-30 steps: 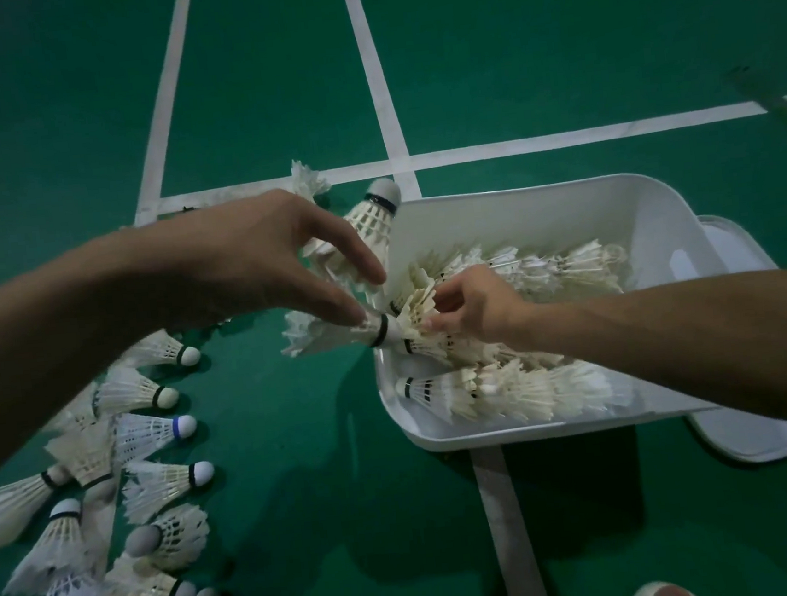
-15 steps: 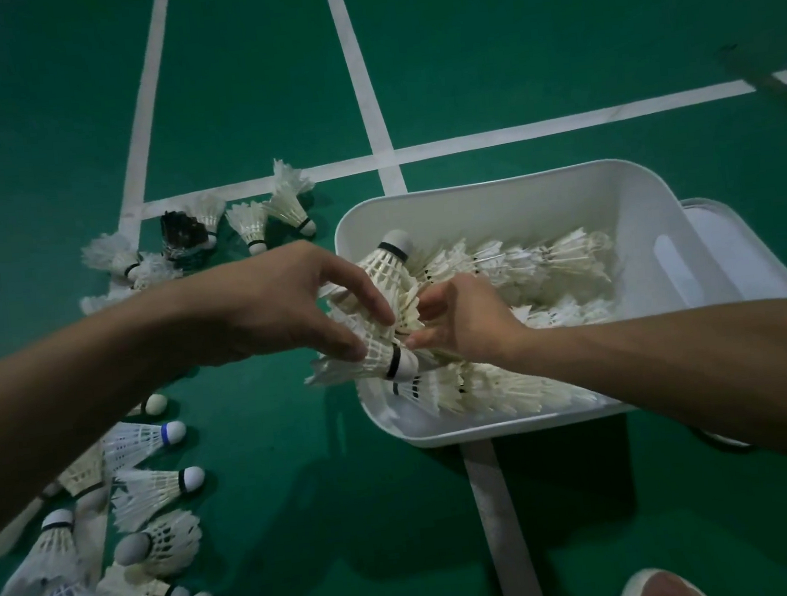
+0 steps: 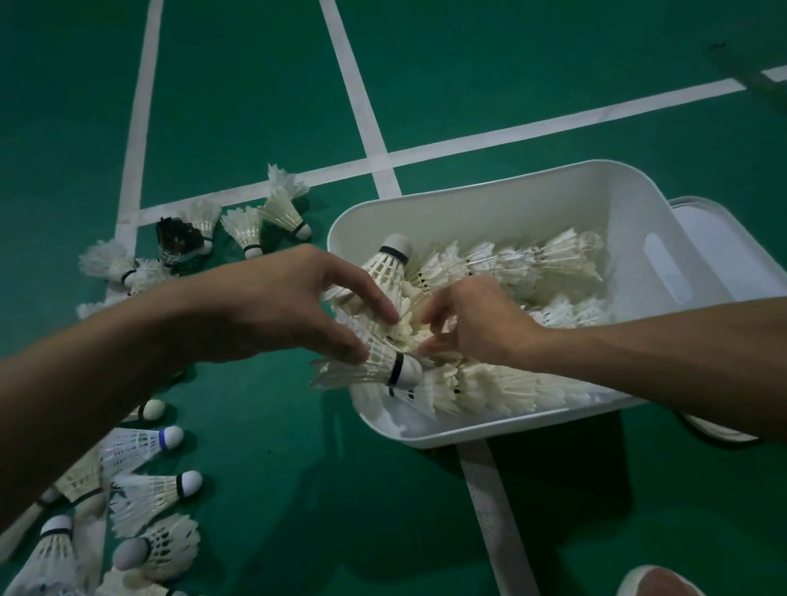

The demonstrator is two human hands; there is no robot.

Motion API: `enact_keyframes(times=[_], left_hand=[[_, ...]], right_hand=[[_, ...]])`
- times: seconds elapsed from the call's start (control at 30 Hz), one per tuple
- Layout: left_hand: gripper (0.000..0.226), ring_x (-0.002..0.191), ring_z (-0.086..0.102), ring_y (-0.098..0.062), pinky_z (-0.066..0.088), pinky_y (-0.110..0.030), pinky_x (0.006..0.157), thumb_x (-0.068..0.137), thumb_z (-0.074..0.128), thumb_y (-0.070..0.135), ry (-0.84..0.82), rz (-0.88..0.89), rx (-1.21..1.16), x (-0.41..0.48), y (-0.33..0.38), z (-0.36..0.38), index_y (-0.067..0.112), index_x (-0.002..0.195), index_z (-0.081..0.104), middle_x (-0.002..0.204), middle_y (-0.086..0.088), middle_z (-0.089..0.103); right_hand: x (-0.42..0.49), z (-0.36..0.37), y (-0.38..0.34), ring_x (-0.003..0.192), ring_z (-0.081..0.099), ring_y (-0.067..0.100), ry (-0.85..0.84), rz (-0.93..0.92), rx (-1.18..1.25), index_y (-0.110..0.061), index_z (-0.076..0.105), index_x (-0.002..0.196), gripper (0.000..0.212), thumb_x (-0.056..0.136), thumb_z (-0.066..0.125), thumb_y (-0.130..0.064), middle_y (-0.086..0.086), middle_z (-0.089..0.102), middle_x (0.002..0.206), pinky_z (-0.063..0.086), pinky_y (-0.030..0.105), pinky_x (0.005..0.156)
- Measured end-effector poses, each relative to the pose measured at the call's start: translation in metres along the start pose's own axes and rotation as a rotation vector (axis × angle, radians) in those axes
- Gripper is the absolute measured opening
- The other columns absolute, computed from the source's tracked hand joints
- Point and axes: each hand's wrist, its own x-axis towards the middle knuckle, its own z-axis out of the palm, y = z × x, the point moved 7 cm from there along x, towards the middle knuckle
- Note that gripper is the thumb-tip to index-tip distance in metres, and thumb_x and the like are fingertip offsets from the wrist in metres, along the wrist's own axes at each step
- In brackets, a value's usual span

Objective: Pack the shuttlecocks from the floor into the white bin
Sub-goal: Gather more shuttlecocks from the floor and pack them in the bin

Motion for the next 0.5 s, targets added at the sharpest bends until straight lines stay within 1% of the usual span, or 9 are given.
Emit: enact_keyframes(times=[0.07,0.13,0.17,0.2,0.23,0.3,0.33,0.4,0.5], left_hand=[[0.036,0.084,0.064,0.003,0.045,-0.009,0.069,0.072,0.078,0.008,-0.011,-0.002,0.007,0.002,0.0,0.0,0.033,0.098,0.074,0.122,0.013,0.057],[0.039,0.095,0.06,0.001,0.045,-0.007,0.07,0.073,0.077,0.007,-0.032,-0.007,-0.002,0.004,0.0,0.001,0.034,0.101,0.072,0.126,0.011,0.055],[0.041,0.097,0.059,0.001,0.046,-0.005,0.068,0.073,0.076,0.006,-0.043,-0.014,-0.014,0.005,0.0,0.002,0.033,0.102,0.072,0.126,0.01,0.055],[0.042,0.098,0.058,0.0,0.046,-0.004,0.065,0.073,0.075,0.004,-0.052,-0.019,-0.021,0.006,0.001,0.003,0.033,0.104,0.071,0.126,0.01,0.054],[0.044,0.099,0.057,0.0,0.046,-0.002,0.063,0.073,0.075,0.003,-0.06,-0.024,-0.021,0.007,0.001,0.003,0.032,0.106,0.07,0.127,0.009,0.054],[0.048,0.101,0.056,-0.001,0.044,-0.001,0.061,0.074,0.074,0.001,-0.082,-0.044,-0.033,0.009,0.003,0.005,0.031,0.111,0.068,0.129,0.007,0.051],[0.05,0.102,0.055,-0.002,0.044,-0.001,0.06,0.074,0.074,0.0,-0.101,-0.062,-0.053,0.01,0.004,0.007,0.031,0.113,0.067,0.13,0.006,0.049],[0.054,0.103,0.054,-0.006,0.046,-0.003,0.058,0.074,0.073,-0.001,-0.134,-0.09,-0.086,0.012,0.009,0.012,0.032,0.117,0.065,0.128,0.005,0.049],[0.061,0.1,0.06,-0.017,0.05,-0.01,0.061,0.075,0.071,-0.004,-0.154,-0.107,-0.09,0.017,0.019,0.019,0.033,0.122,0.061,0.116,0.0,0.056]], right_hand=[[0.0,-0.003,0.006,0.078,0.064,0.008,-0.003,0.033,0.014,-0.011,0.073,0.101,0.038,0.068,0.086,-0.025,-0.002,0.068,0.084,0.053,0.019,0.079],[-0.001,-0.009,0.009,0.075,0.061,0.002,0.01,0.047,0.046,-0.013,0.071,0.104,0.041,0.068,0.085,-0.026,-0.005,0.066,0.085,0.047,0.008,0.069],[-0.002,-0.015,0.008,0.076,0.059,-0.001,0.032,0.041,0.071,-0.015,0.069,0.107,0.043,0.069,0.084,-0.026,-0.006,0.065,0.088,0.045,0.005,0.067],[-0.003,-0.023,0.006,0.08,0.058,-0.001,0.069,0.023,0.102,-0.016,0.066,0.109,0.045,0.069,0.083,-0.027,-0.006,0.064,0.093,0.046,0.007,0.068],[-0.007,-0.033,0.001,0.085,0.059,0.003,0.115,-0.013,0.137,-0.018,0.063,0.112,0.048,0.069,0.083,-0.026,-0.005,0.063,0.099,0.05,0.012,0.07],[-0.016,-0.051,-0.012,0.092,0.058,0.008,0.181,-0.125,0.201,-0.019,0.057,0.119,0.061,0.065,0.086,-0.023,-0.004,0.056,0.111,0.055,0.021,0.075],[-0.02,-0.058,-0.019,0.095,0.057,0.009,0.182,-0.199,0.205,-0.02,0.053,0.123,0.069,0.062,0.087,-0.023,-0.004,0.053,0.119,0.056,0.022,0.076],[-0.029,-0.062,-0.031,0.1,0.055,0.011,0.133,-0.339,0.138,-0.021,0.05,0.129,0.081,0.059,0.09,-0.023,-0.003,0.044,0.133,0.055,0.02,0.076],[-0.033,-0.056,-0.033,0.107,0.052,0.01,0.045,-0.395,0.076,-0.023,0.051,0.133,0.083,0.059,0.09,-0.021,-0.003,0.039,0.144,0.051,0.016,0.077]])
